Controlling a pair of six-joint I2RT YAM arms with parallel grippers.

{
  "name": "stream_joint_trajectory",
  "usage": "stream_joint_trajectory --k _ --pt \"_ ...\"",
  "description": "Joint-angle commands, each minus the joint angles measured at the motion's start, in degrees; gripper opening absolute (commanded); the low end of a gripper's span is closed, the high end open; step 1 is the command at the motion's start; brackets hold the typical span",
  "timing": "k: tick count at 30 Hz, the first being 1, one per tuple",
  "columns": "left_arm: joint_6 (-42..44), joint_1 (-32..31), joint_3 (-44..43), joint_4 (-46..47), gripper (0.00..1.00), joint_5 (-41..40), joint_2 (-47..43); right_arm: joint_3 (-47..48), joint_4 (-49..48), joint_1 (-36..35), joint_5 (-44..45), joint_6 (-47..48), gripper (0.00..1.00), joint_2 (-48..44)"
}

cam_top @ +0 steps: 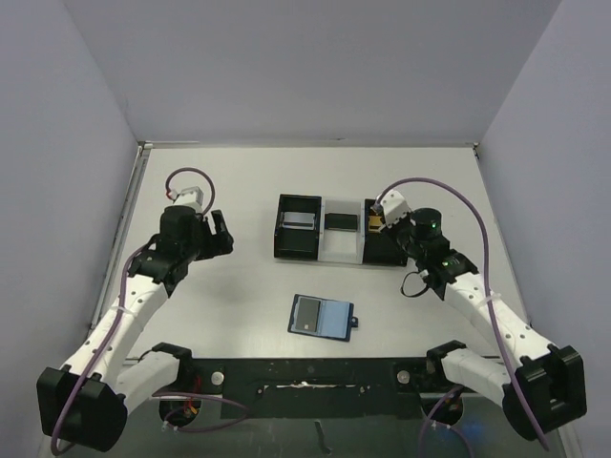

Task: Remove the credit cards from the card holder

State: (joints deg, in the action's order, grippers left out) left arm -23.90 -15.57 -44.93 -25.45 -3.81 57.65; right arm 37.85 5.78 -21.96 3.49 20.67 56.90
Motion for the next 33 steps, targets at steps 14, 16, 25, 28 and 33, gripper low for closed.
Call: stream_joint_trajectory --k 14,16,25,28,33 --pt "3.54 0.66 0.31 1.96 0.75 6.42 -0.28 8.85 0.01 6.68 -6.61 18.94 0.0 15.49" --pt "3.75 0.7 0.11 1.81 0.75 6.92 0.25 8.67 -0.26 7.32 -8.21 21.34 0.0 16.84" --pt "3.69 0.64 0.72 2.41 0.75 7.61 -1.39 7.27 -8.03 7.74 -13.62 24.79 0.0 22.94" --pt "3.77 0.67 0.67 2.43 0.75 7.92 -1.49 8.48 -8.92 7.66 -11.48 26.37 0.0 25.91" --pt "3.95 0.65 0.65 2.51 0.75 8.24 -1.66 8.12 -13.04 7.57 -8.66 29.3 0.0 28.32"
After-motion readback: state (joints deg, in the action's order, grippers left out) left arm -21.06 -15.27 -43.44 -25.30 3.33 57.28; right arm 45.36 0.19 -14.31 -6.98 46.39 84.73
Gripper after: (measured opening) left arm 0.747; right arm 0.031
